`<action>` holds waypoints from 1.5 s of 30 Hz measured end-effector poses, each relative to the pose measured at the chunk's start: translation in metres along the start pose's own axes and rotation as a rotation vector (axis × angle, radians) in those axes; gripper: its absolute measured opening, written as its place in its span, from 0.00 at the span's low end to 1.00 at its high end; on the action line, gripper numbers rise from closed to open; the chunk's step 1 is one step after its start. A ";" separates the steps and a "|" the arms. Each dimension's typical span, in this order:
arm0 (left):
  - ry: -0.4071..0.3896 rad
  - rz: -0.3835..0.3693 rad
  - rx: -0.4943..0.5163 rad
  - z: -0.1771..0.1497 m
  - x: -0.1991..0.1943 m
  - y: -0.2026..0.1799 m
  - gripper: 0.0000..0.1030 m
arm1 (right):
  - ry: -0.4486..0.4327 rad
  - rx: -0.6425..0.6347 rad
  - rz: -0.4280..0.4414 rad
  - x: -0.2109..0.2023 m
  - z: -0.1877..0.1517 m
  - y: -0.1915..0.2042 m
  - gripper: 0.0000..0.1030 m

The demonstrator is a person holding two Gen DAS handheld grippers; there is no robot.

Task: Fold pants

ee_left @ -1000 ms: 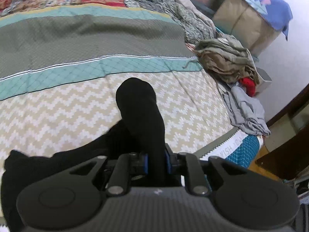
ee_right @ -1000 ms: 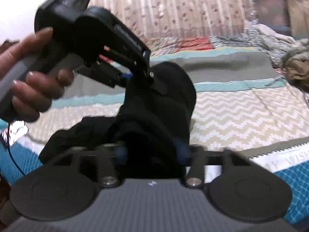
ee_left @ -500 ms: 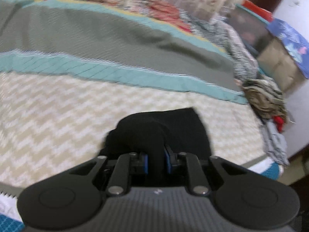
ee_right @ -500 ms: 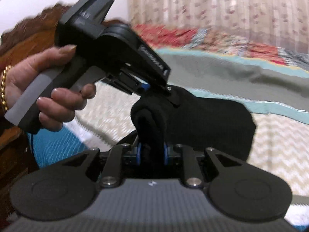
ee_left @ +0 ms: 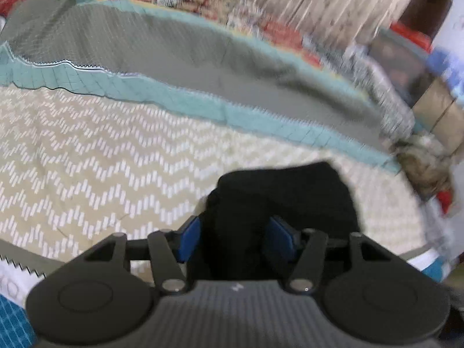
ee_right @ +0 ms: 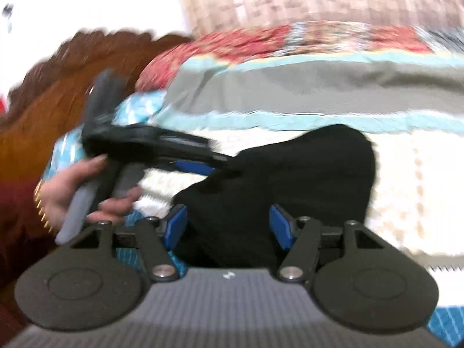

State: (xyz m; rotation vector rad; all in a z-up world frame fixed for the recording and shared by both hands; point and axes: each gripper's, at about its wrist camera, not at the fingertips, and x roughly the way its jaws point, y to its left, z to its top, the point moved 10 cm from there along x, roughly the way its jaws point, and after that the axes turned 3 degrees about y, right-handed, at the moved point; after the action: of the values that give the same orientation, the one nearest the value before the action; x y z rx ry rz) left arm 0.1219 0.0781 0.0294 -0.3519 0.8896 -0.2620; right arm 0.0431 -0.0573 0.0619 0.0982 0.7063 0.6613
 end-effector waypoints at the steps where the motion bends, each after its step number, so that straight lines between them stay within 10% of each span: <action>1: -0.013 -0.032 -0.008 0.000 -0.006 -0.005 0.49 | -0.006 0.037 -0.006 -0.005 -0.002 -0.007 0.59; 6: -0.026 -0.195 0.091 -0.019 -0.028 -0.041 0.31 | 0.056 0.189 -0.030 0.003 -0.024 -0.033 0.27; 17: 0.073 0.020 0.310 -0.074 0.019 -0.037 0.27 | 0.133 0.254 -0.032 0.020 -0.049 -0.047 0.25; 25: -0.027 -0.132 0.166 -0.017 -0.015 -0.052 0.32 | 0.056 0.228 0.001 -0.003 -0.005 -0.057 0.39; 33: 0.028 -0.002 0.155 0.016 0.052 -0.044 0.31 | 0.026 0.328 -0.079 0.049 0.061 -0.112 0.40; 45: 0.057 0.047 0.197 0.001 0.076 -0.029 0.30 | 0.162 0.477 -0.106 0.095 0.025 -0.149 0.39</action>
State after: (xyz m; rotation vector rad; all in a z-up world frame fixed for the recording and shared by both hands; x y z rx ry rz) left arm 0.1664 0.0236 -0.0121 -0.1412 0.9186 -0.3151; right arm 0.1915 -0.1153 -0.0178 0.4471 1.0093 0.3918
